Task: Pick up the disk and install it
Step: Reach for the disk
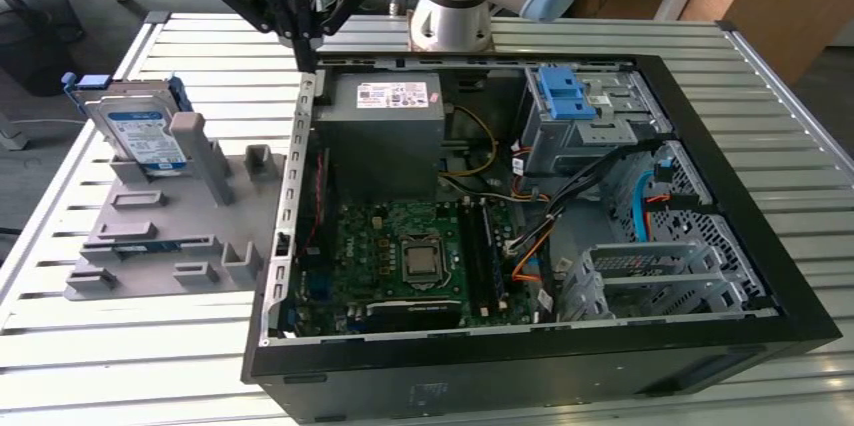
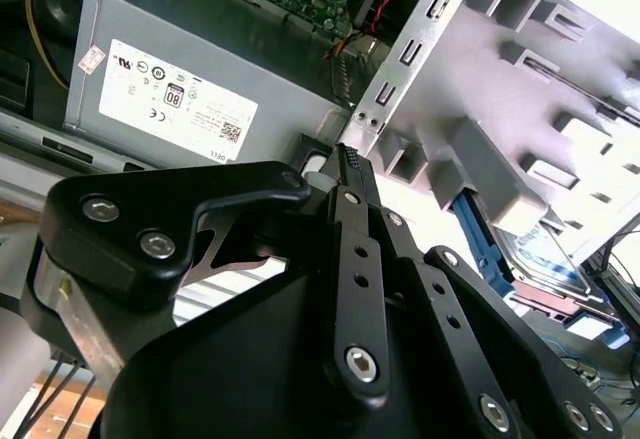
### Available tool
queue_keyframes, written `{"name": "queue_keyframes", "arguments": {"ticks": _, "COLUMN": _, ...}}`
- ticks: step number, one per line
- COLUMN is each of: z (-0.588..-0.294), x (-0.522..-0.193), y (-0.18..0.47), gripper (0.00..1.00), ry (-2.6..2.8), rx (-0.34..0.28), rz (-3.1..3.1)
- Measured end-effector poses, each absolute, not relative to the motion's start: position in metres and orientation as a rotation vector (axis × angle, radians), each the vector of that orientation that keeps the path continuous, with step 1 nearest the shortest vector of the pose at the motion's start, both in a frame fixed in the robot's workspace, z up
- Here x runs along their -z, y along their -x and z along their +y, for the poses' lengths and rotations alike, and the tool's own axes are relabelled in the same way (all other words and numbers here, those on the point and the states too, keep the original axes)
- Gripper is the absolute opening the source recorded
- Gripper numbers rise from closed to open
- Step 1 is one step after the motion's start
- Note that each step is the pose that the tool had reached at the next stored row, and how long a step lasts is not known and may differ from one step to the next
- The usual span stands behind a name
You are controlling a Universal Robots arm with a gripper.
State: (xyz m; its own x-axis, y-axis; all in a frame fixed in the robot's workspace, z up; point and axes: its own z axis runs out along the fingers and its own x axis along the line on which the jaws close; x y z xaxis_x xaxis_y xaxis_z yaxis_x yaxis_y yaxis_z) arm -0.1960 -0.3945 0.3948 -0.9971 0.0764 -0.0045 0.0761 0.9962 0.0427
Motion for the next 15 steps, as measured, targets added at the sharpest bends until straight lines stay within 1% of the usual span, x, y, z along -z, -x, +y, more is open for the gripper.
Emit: {"name": "queue_keyframes", "arguments": {"ticks": 15, "z": -0.3881, "x": -0.3948, "y": 0.2049, "gripper": 0.11, "ry": -0.119, "rx": -0.067, "rz": 3.132}}
